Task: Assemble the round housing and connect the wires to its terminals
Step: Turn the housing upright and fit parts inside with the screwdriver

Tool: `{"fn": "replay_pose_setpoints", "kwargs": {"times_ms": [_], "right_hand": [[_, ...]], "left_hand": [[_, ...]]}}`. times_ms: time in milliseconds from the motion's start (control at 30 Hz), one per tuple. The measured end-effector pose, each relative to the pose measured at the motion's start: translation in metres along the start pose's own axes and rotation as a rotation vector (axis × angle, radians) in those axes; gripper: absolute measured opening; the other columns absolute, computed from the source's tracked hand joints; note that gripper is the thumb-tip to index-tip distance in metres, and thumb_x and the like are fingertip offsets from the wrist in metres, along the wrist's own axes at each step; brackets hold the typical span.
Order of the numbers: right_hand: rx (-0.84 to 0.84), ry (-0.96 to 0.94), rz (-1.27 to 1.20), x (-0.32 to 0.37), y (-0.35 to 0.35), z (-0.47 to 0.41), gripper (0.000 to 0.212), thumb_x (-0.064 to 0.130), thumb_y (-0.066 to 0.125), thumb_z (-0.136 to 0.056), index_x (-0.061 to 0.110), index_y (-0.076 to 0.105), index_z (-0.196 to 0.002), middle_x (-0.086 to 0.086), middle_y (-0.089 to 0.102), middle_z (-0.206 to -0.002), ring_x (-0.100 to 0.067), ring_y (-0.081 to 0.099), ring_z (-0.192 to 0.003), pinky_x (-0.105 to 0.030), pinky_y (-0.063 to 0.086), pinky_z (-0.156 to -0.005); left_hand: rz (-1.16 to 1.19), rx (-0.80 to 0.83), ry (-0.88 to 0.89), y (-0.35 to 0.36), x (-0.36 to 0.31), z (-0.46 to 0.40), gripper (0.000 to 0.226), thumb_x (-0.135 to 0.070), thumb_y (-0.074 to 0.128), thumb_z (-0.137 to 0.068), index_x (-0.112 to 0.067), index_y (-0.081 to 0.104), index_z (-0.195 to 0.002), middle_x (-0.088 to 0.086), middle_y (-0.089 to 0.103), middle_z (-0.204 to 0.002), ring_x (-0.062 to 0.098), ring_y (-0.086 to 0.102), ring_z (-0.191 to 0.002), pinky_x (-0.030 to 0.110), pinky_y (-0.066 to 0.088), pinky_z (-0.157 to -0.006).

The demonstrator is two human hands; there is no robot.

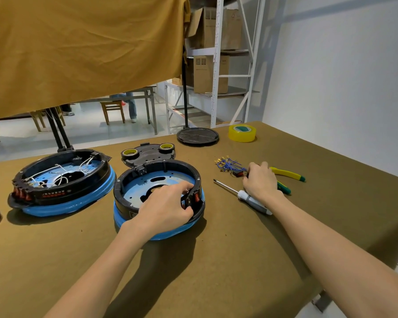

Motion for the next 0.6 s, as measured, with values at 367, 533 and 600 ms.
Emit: {"fn": "replay_pose_setpoints", "kwargs": {"times_ms": [367, 533, 600], "right_hand": [[-0.184, -0.202, -0.450, 0.017, -0.032, 0.018, 0.040, 0.016, 0.079, -0.083, 0.012, 0.062, -0.119, -0.005, 0.063, -0.110, -0.022, 0.063, -0.099, -0.034, 0.053, -0.085], [-0.237, -0.310, -0.788, 0.043, -0.054, 0.063, 0.034, 0.011, 0.085, -0.076, 0.022, 0.073, -0.106, 0.008, 0.062, -0.097, -0.006, 0.061, -0.083, -0.014, 0.049, -0.072], [-0.219, -0.358, -0.910, 0.059, -0.060, 0.084, 0.033, 0.010, 0.084, -0.075, 0.024, 0.074, -0.105, 0.016, 0.064, -0.088, -0.004, 0.060, -0.075, -0.012, 0.046, -0.066]], "left_hand": [[-0.036, -0.025, 0.002, 0.001, 0.000, -0.001, 0.056, -0.037, 0.066, -0.089, -0.032, 0.050, -0.142, -0.009, 0.068, -0.129, 0.012, 0.067, -0.106, 0.032, 0.059, -0.090], [0.012, -0.106, -0.020, -0.005, 0.001, 0.000, 0.061, -0.048, 0.063, -0.093, -0.031, 0.042, -0.147, -0.012, 0.056, -0.140, 0.010, 0.062, -0.116, 0.034, 0.055, -0.094], [0.102, -0.199, -0.011, -0.015, -0.003, 0.002, 0.056, -0.048, 0.062, -0.094, -0.030, 0.046, -0.145, -0.014, 0.055, -0.137, 0.005, 0.058, -0.114, 0.031, 0.053, -0.094]]}}
Point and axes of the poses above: each hand's wrist, its own z-axis away from the middle knuckle, its own y-axis out of the palm, x = y × z, the point moved 10 cm from there along -z, towards the middle knuckle
